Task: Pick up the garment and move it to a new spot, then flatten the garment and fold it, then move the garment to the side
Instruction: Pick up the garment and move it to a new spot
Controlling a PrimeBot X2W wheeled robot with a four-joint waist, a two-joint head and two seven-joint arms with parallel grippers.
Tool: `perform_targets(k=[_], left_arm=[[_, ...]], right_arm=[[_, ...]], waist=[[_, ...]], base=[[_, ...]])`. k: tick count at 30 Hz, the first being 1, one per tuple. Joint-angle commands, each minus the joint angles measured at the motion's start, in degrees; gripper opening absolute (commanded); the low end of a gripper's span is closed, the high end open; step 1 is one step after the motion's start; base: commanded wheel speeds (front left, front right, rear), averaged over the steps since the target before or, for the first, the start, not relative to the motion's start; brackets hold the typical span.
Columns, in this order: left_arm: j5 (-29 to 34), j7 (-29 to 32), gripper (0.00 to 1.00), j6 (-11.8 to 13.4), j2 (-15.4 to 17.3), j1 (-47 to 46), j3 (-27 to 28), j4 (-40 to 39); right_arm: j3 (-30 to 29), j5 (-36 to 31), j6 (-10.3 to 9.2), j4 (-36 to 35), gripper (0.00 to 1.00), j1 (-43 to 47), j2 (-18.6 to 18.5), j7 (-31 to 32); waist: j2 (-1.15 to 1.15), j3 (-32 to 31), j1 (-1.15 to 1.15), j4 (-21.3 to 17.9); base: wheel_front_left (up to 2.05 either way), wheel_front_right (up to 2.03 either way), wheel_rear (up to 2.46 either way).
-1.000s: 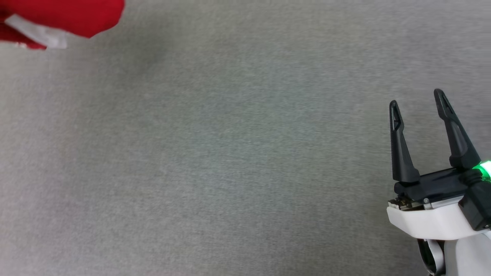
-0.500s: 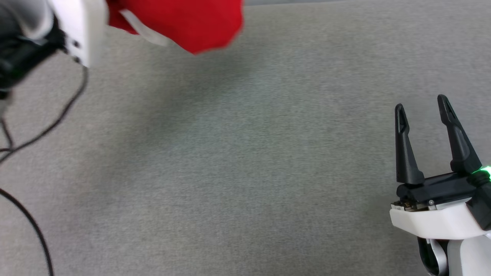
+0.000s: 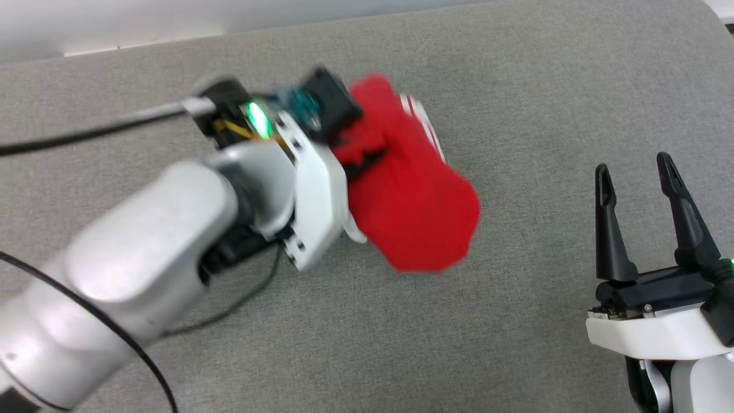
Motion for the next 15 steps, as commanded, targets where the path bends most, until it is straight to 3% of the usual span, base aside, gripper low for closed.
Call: perform_targets(k=[1, 9, 15], left_arm=[[-0.07, -0.49, 0.00, 0.08, -0.18, 0.49, -0.13, 0.16], [-0.39, -4.89, 0.00, 0.06, -6.40, 10.06, -7.55, 7.64], [-0.64, -7.29, 0.00, 0.06, -9.29, 14.61, -11.93, 13.58]], right_arm=[[0.04, 0.24, -0.04, 0.16, 1.00, -0.12, 0.18, -0.14], [-0.56, -0.07, -0.04, 1.25, 1.00, 0.40, 0.18, -0.14], [-0.53, -0.41, -0.03, 2.15, 1.00, 1.17, 0.18, -0.14]], waist=[[0.00, 0.14, 0.00, -0.15], [0.00, 0.41, 0.00, -0.20], [0.00, -1.17, 0.00, 0.56]], base=[[0.00, 0.00, 0.00], [0.00, 0.00, 0.00], [0.00, 0.00, 0.00]])
